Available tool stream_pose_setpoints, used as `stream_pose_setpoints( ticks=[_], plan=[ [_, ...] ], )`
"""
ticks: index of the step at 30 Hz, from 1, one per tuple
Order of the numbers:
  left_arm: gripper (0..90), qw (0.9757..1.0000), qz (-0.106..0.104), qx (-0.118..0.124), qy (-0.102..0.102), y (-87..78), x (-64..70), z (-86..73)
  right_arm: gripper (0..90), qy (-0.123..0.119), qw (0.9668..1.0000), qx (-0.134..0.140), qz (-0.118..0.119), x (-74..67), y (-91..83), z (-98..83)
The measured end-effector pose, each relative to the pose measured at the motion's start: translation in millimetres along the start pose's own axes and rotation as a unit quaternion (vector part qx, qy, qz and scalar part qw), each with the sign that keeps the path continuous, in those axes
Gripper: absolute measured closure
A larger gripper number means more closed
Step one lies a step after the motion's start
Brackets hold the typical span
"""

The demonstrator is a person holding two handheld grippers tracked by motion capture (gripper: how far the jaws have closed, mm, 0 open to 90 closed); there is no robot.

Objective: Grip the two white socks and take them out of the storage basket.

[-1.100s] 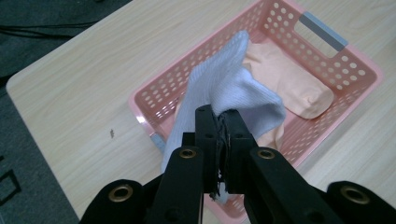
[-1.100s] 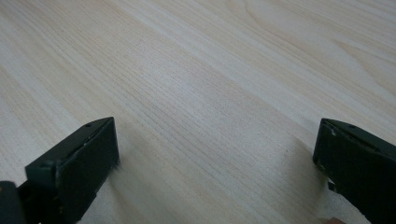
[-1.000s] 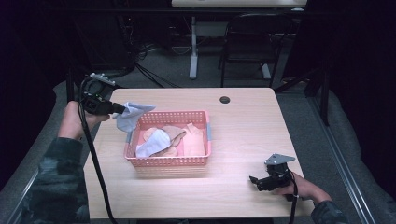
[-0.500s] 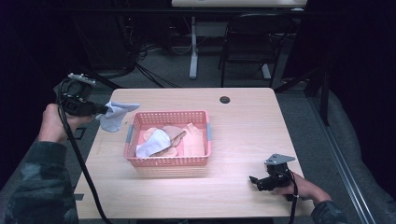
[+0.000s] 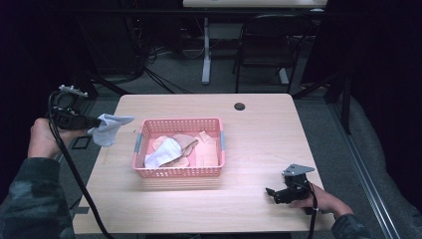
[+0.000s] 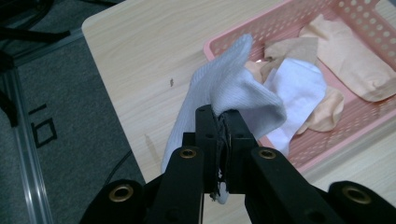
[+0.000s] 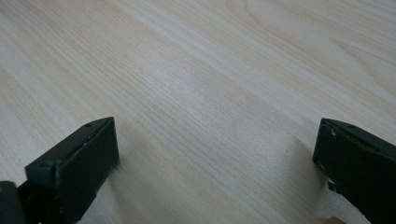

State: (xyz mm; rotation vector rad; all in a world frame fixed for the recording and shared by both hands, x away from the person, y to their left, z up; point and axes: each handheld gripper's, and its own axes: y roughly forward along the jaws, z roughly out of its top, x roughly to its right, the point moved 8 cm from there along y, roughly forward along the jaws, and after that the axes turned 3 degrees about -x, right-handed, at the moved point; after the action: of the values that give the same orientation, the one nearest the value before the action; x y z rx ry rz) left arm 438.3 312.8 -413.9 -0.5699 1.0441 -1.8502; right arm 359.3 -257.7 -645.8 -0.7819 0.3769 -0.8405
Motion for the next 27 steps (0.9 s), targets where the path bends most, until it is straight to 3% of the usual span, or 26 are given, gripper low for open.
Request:
stream_pose_setpoints(
  ticks=[10, 27],
  plan=[
    [86.7, 0.9995, 0.015, -0.015, -0.023, 12.8, -13.2, -14.8, 0.0, 0.0, 1.0, 0.0, 0.0, 0.0, 0.0, 0.0],
    [86.7, 0.9974, 0.013, -0.038, -0.06, 45.1, -25.6, -41.4, 0.0, 0.0, 1.0, 0.0, 0.0, 0.0, 0.0, 0.0]
  ],
)
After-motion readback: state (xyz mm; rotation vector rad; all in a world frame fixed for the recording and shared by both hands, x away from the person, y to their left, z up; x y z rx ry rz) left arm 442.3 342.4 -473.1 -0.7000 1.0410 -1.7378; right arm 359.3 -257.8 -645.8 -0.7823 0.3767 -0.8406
